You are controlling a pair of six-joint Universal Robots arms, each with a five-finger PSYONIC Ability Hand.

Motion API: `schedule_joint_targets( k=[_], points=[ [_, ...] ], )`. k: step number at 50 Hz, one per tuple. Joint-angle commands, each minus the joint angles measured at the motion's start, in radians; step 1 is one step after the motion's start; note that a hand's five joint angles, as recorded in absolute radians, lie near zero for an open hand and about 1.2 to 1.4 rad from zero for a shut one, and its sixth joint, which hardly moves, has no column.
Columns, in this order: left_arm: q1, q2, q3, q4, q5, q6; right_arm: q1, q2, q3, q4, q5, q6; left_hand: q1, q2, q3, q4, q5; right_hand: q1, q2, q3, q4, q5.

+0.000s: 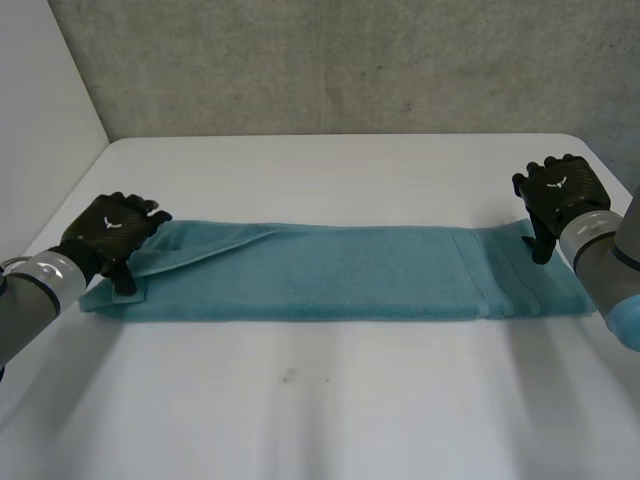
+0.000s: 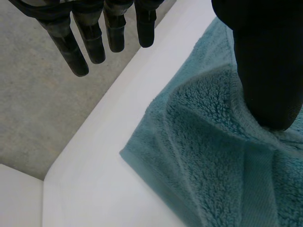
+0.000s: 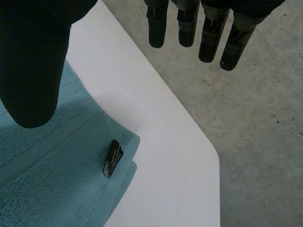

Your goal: Fold the laundry

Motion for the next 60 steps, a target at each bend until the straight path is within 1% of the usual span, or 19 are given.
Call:
schedule_joint_targets(
  k=[1, 2, 5, 8, 12, 13, 14, 15, 16, 17, 24, 31, 32, 35, 39, 43, 47, 51, 60],
  points=[
    [-0.014, -0.004, 0.022, 0.006, -0.056, -0.009, 0.000, 0.008, 0.002, -0.001, 0.000, -0.002, 0.258, 0.249, 0.240, 0.247, 0.251, -0.033, -0.046, -0.041, -0.058, -0.063],
    [-0.017, -0.006, 0.025, 0.005, -0.079, -0.009, 0.000, 0.008, 0.002, 0.001, 0.000, -0.002, 0.352, 0.343, 0.334, 0.341, 0.345, -0.033, -0.046, -0.041, -0.058, -0.063],
    [-0.026, -0.013, 0.027, 0.003, -0.124, -0.009, 0.000, 0.008, 0.000, -0.001, 0.000, -0.002, 0.476, 0.467, 0.457, 0.464, 0.468, -0.033, -0.046, -0.041, -0.058, -0.063],
    [-0.038, -0.017, 0.027, 0.000, -0.148, -0.009, 0.000, 0.010, -0.003, 0.001, 0.000, -0.001, 0.529, 0.520, 0.511, 0.518, 0.522, -0.033, -0.046, -0.041, -0.058, -0.063],
    [-0.060, -0.036, 0.034, 0.002, -0.167, -0.006, 0.000, 0.010, -0.007, 0.002, 0.002, 0.004, 0.714, 0.705, 0.695, 0.702, 0.706, -0.033, -0.046, -0.041, -0.058, -0.063],
    [-0.067, -0.046, 0.045, 0.000, -0.171, -0.006, 0.000, 0.010, -0.010, 0.002, 0.003, 0.005, 0.842, 0.833, 0.824, 0.831, 0.835, -0.033, -0.046, -0.041, -0.058, -0.063],
    [-0.070, -0.049, 0.051, -0.001, -0.175, -0.008, 0.000, 0.010, -0.012, 0.002, 0.003, 0.005, 0.916, 0.907, 0.898, 0.905, 0.909, -0.033, -0.046, -0.041, -0.058, -0.063],
    [-0.071, -0.049, 0.051, -0.001, -0.175, -0.008, 0.000, 0.010, -0.012, 0.002, 0.003, 0.005, 0.917, 0.908, 0.898, 0.905, 0.909, -0.033, -0.046, -0.041, -0.058, -0.063],
    [-0.075, -0.053, 0.057, -0.001, -0.176, -0.006, 0.000, 0.010, -0.013, 0.002, 0.003, 0.007, 0.984, 0.974, 0.965, 0.972, 0.976, -0.033, -0.046, -0.041, -0.058, -0.063],
    [-0.083, -0.058, 0.074, -0.003, -0.185, -0.006, 0.000, 0.008, -0.018, 0.007, 0.006, 0.007, 1.179, 1.169, 1.160, 1.167, 1.171, -0.033, -0.046, -0.041, -0.058, -0.063],
    [-0.109, -0.052, 0.100, -0.004, -0.239, -0.005, 0.000, 0.010, -0.029, 0.033, -0.005, 0.010, 1.181, 1.171, 1.162, 1.169, 1.173, -0.033, -0.046, -0.041, -0.058, -0.063],
    [-0.146, 0.014, 0.088, -0.012, -0.259, -0.012, -0.008, 0.010, -0.052, 0.110, -0.061, 0.036, 1.181, 1.171, 1.162, 1.169, 1.173, -0.033, -0.046, -0.041, -0.058, -0.063],
    [-0.159, 0.061, 0.067, -0.012, -0.257, -0.014, -0.011, 0.010, -0.062, 0.129, -0.075, 0.063, 1.181, 1.171, 1.162, 1.169, 1.173, -0.033, -0.046, -0.041, -0.058, -0.063],
    [-0.169, 0.127, 0.034, -0.010, -0.254, -0.014, -0.017, 0.011, -0.087, 0.163, -0.101, 0.114, 1.181, 1.171, 1.162, 1.169, 1.173, -0.033, -0.046, -0.041, -0.058, -0.063],
    [-0.178, 0.238, -0.015, -0.009, -0.251, -0.021, -0.024, 0.036, -0.147, 0.251, -0.185, 0.189, 1.181, 1.171, 1.162, 1.169, 1.173, -0.033, -0.046, -0.041, -0.058, -0.063],
    [-0.190, 0.359, -0.078, -0.003, -0.247, -0.032, -0.017, 0.112, -0.257, 0.358, -0.303, 0.258, 1.181, 1.171, 1.162, 1.169, 1.173, -0.033, -0.046, -0.041, -0.058, -0.063],
    [-0.187, 0.465, -0.137, 0.006, -0.244, -0.032, -0.012, 0.195, -0.364, 0.419, -0.371, 0.310, 1.181, 1.171, 1.162, 1.169, 1.173, -0.033, -0.046, -0.041, -0.058, -0.063],
    [-0.176, 0.558, -0.182, 0.013, -0.242, -0.034, -0.011, 0.266, -0.467, 0.441, -0.399, 0.344, 1.181, 1.171, 1.162, 1.169, 1.173, -0.033, -0.046, -0.041, -0.058, -0.063],
    [-0.121, 0.697, -0.256, 0.014, -0.233, -0.035, 0.031, 0.401, -0.661, 0.443, -0.391, 0.398, 1.181, 1.171, 1.162, 1.169, 1.173, -0.033, -0.046, -0.041, -0.058, -0.063]
  ],
)
